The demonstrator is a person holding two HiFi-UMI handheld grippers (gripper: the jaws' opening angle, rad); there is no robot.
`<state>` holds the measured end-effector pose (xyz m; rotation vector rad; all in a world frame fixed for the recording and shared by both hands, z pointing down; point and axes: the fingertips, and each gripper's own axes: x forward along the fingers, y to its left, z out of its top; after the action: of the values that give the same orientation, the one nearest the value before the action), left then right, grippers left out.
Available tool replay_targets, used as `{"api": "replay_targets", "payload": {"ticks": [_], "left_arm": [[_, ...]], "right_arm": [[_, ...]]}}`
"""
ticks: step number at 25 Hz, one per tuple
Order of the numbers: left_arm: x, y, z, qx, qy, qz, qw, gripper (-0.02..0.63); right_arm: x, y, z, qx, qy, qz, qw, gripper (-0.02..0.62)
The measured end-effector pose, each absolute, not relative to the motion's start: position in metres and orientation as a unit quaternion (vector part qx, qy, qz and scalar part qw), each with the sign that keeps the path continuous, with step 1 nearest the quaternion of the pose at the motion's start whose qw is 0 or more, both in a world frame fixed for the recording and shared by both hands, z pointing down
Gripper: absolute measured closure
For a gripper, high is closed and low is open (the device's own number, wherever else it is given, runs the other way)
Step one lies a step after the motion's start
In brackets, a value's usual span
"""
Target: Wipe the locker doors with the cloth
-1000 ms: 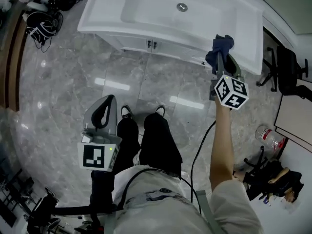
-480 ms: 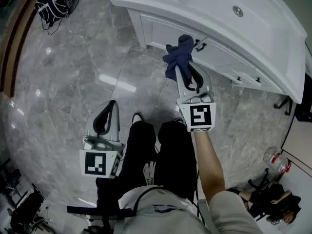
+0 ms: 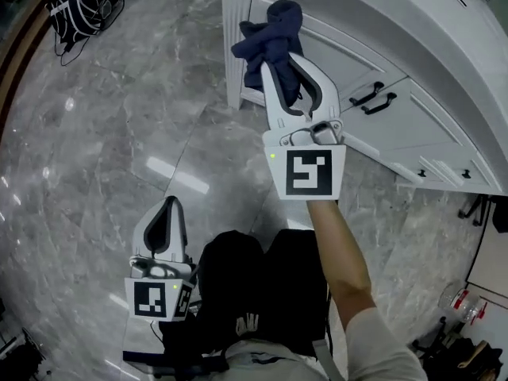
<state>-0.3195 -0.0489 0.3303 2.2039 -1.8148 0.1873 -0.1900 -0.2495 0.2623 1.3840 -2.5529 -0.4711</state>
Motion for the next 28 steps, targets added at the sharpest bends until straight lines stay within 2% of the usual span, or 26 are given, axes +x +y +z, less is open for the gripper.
{"api": "replay_targets", "payload": {"ticks": [6,13,28], "left_arm": [[-0.316,-0.067,0.391,0.781,-0.618,0.022,0.087,0.604],[-0.322,-0.064,0.429,0.782,-0.616,0.015,0.092,0.604],[-0.295,-0.068,0.423,0.802,-0.591,0.021,0.085,0.604]], "right_arm": [[-0.221,-0.306,0.279,0.484,-0.844,-0.217,0.079,0.505],[-0.217,-0.332,0.283,0.512,-0.828,-0.208,0.097,0.505],[-0.057,-0.310,0.289,0.641,-0.743,-0.151,0.117,0.502]]}}
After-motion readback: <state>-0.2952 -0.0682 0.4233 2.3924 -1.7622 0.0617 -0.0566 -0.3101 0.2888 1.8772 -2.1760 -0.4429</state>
